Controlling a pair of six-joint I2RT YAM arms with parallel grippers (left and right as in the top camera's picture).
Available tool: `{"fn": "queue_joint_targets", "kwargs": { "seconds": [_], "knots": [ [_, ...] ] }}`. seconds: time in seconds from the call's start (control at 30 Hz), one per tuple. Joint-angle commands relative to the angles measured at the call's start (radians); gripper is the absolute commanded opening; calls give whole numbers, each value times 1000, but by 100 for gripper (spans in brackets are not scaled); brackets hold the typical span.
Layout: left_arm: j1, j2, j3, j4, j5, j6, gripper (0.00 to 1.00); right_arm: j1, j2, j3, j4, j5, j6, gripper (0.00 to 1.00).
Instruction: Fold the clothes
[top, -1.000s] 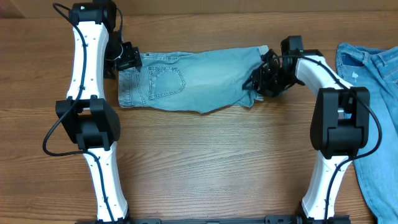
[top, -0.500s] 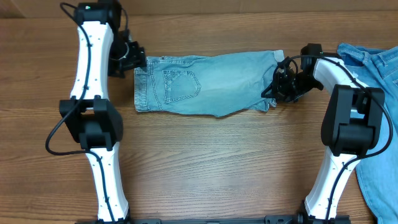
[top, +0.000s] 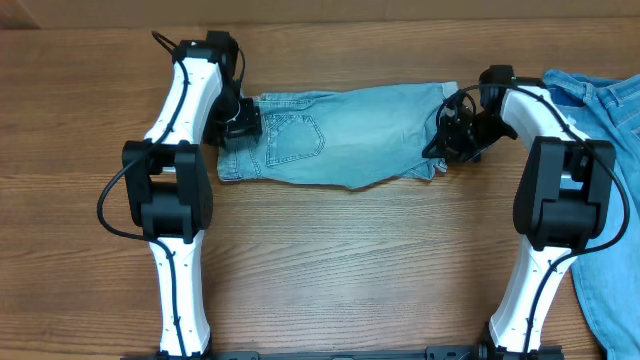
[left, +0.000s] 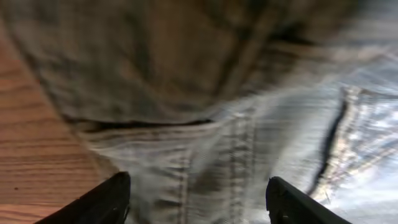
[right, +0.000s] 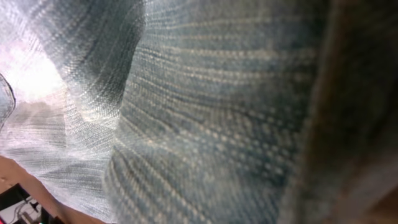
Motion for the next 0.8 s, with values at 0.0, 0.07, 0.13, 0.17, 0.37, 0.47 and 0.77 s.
{"fn": "queue_joint_targets", "kwargs": {
  "seconds": [0.0,0.07,0.13,0.17,0.37,0.47,0.77],
  "knots": [
    [9,-2,-10,22,-100,-13,73,-6,-68,39,-21,133,-8,4],
    [10,-2,14,40,-100,-13,74,-5,-86,39,-29,154,-8,4],
    [5,-3,97,27,-81,-13,74,-2,-87,39,-31,156,-8,4],
    [2,-3,146,14,-47,-13,74,4,-87,39,-31,159,-8,4],
    [-67,-2,305,0,214,-73,57,84,-87,39,-37,283,-8,4],
    [-133,2,291,24,215,-152,39,122,-87,39,-37,319,-8,4],
    [-364,121,270,196,208,-290,4,133,-87,39,-66,385,-8,4]
  ]
}}
